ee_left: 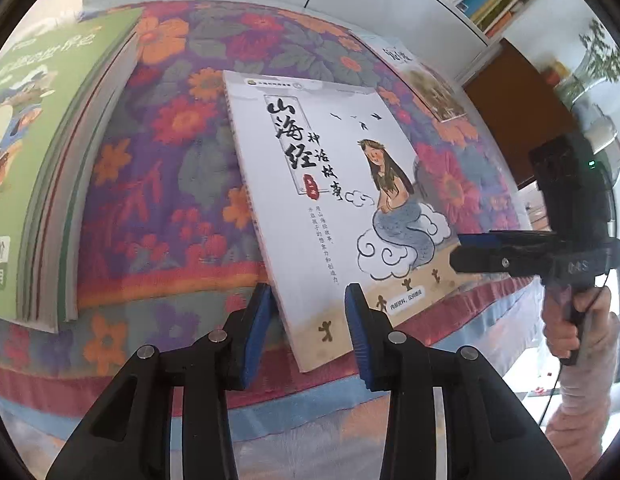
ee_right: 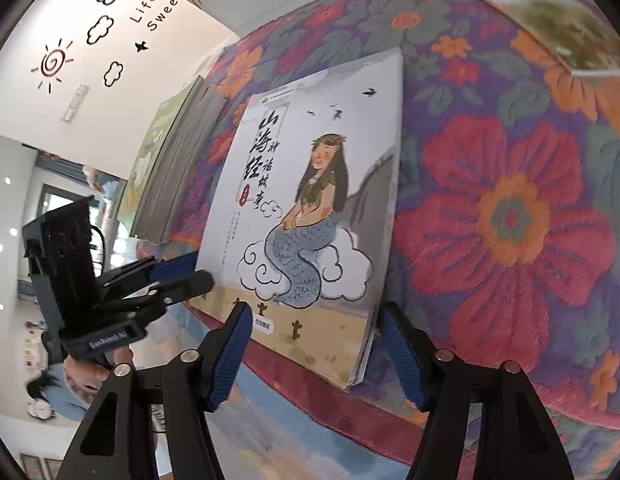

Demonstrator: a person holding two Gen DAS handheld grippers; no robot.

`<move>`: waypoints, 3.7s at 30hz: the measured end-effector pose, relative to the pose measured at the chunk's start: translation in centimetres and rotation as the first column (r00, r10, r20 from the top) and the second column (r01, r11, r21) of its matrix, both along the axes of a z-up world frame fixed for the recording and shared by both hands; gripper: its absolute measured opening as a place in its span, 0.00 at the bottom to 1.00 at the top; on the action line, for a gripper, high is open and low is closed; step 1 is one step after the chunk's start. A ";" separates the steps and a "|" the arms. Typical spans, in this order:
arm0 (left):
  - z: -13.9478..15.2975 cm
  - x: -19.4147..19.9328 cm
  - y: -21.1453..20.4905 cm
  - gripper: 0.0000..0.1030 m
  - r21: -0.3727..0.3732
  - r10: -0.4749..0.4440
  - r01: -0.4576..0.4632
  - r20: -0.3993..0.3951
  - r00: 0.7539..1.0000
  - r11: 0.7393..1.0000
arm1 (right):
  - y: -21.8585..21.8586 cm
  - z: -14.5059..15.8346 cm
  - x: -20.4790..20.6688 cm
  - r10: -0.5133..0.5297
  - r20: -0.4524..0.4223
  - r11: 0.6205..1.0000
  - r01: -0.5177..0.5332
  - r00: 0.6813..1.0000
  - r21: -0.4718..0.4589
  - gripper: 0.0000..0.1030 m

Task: Organize books
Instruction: 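Grasp the mermaid book edge with both grippers and lift it, then carry the upright mermaid book with both grippers toward the stack, then lower the mermaid book onto the green book with both grippers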

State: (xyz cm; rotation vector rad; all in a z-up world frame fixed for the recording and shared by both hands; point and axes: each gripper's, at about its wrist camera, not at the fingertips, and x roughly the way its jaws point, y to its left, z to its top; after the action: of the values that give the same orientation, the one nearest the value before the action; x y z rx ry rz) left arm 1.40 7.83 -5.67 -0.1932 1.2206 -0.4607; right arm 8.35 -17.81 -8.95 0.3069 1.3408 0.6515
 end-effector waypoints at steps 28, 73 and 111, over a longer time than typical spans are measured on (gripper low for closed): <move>-1.4 4.9 1.0 0.27 -0.076 -0.039 0.040 0.012 0.999 0.996 | -4.9 -2.7 4.4 0.003 -0.096 0.969 0.021 0.995 0.247 0.11; 6.0 3.1 1.4 0.28 0.021 0.007 -0.010 0.157 0.988 1.000 | 1.2 8.4 -5.8 0.170 0.335 0.985 -0.149 0.927 -0.090 0.19; 10.0 6.0 23.4 0.28 -0.006 0.210 -0.213 0.197 0.958 0.977 | 23.8 11.3 0.6 0.324 0.339 0.944 -0.325 0.883 -0.054 0.20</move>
State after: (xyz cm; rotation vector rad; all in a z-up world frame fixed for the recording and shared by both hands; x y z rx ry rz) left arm 7.36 31.25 4.36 -0.2563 0.9965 -0.2765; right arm 8.95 6.03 2.33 -0.0365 1.0582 0.9432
